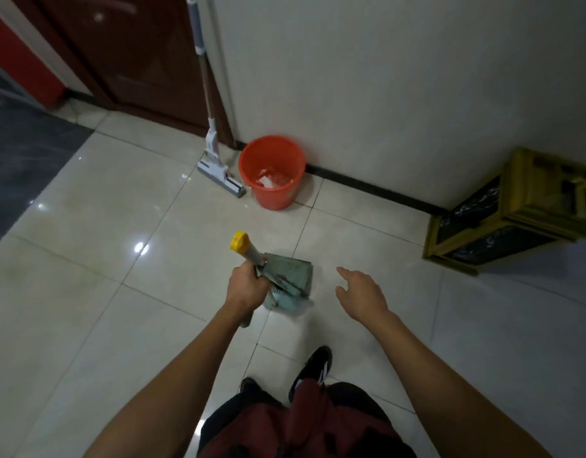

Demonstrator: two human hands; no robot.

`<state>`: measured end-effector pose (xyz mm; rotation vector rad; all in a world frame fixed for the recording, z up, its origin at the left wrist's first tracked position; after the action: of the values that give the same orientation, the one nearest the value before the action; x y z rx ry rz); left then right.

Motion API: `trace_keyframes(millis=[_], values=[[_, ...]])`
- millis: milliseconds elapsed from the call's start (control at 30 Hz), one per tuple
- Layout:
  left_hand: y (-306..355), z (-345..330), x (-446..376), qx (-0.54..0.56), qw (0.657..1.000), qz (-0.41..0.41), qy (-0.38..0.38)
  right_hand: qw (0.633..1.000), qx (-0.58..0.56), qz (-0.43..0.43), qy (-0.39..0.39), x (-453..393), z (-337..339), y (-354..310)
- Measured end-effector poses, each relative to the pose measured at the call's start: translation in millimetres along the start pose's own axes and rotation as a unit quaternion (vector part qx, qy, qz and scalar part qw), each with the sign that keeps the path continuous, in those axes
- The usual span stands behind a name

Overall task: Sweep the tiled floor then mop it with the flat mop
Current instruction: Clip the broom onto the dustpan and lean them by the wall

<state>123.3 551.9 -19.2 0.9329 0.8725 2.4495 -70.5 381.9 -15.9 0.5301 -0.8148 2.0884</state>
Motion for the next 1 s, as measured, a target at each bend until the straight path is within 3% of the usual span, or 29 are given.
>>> trace_keyframes(millis=[333,600,1000], values=[[132.0,-47.1,-71.5,0.021,0.996,-0.073,-0.037,0.998,-0.019,-0.038,0.051,-43.8,99.8,62.2],[204.3,-75.0,-180.1,0.011,0.988,-0.132,-0.078,0.995,-0.017,-0.078,0.056,-119.2,159.9,83.8],[285.2,-92.0,-321.4,-0.034,0.980,-0.130,-0.147,0.987,-0.088,-0.127,0.033,-226.9,225.2,77.1]])
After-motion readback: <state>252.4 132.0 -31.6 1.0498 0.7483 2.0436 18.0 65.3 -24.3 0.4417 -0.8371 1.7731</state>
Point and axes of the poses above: each hand's wrist, its own x-axis away from the middle knuckle, its own z-axis out of the back of the hand, y = z × x, the point moved 6 cm from there along -x, towards the middle knuckle, and after that the axes turned 2 degrees about -y, right-handed, at the moved point
